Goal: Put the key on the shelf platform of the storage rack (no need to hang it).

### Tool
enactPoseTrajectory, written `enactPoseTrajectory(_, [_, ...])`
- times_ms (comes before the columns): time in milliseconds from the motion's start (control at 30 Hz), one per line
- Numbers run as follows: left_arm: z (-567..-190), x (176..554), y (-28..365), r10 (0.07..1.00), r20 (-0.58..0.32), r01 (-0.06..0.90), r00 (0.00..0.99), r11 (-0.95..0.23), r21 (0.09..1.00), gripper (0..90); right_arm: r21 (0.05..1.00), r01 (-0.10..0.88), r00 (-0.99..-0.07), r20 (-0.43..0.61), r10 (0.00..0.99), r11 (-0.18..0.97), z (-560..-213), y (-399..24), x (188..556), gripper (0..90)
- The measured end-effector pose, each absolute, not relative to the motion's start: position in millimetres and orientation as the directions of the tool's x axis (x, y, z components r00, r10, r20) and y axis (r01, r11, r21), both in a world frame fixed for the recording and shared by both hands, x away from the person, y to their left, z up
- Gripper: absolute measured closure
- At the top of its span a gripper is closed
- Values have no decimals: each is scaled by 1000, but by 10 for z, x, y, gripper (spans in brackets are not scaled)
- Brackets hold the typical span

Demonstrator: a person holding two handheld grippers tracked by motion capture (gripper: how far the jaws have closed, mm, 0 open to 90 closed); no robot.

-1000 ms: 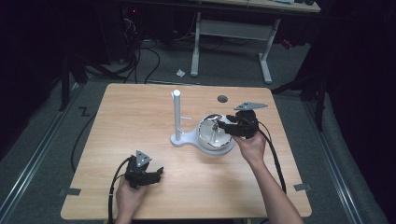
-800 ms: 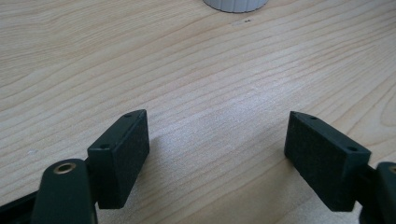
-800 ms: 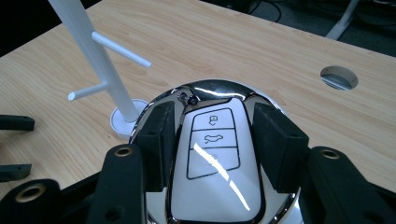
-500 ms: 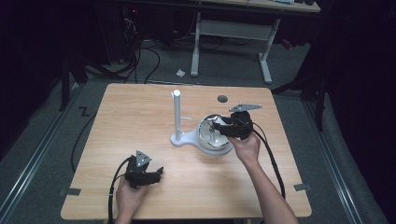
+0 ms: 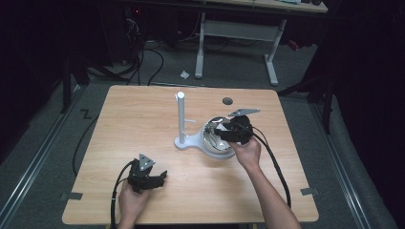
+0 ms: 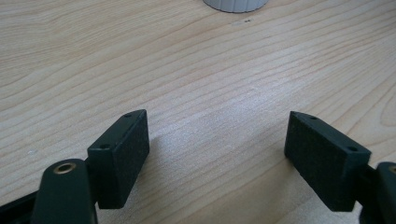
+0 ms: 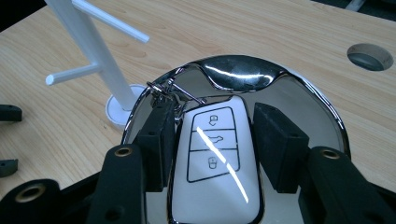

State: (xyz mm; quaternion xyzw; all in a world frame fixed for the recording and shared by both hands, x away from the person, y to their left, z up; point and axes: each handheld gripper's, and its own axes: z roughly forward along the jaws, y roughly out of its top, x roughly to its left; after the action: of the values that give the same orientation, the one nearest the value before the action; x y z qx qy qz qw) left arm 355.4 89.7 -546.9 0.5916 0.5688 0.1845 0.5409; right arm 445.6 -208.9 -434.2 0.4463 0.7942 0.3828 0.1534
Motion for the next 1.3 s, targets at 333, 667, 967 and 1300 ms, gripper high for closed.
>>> enactPoseTrajectory(333, [-5469,3554,897,873,-397,473,285,232,850,226,736,608,-540,108,835,298,-4398,-2073,4498,507])
enactPoseTrajectory(667, [-5469,3554,897,872,-398,473,285,233,850,226,730,609,-546,103,832,309,-4397,-2085,4487,453])
enactPoseTrajectory(967, [-5469,3555,897,872,-399,473,285,234,849,225,742,596,-544,91,834,308,-4361,-2146,4424,459])
enactPoseTrajectory(1300, [-5469,3554,897,872,-398,473,285,233,850,226,757,584,-527,77,847,294,-4299,-2333,4281,475])
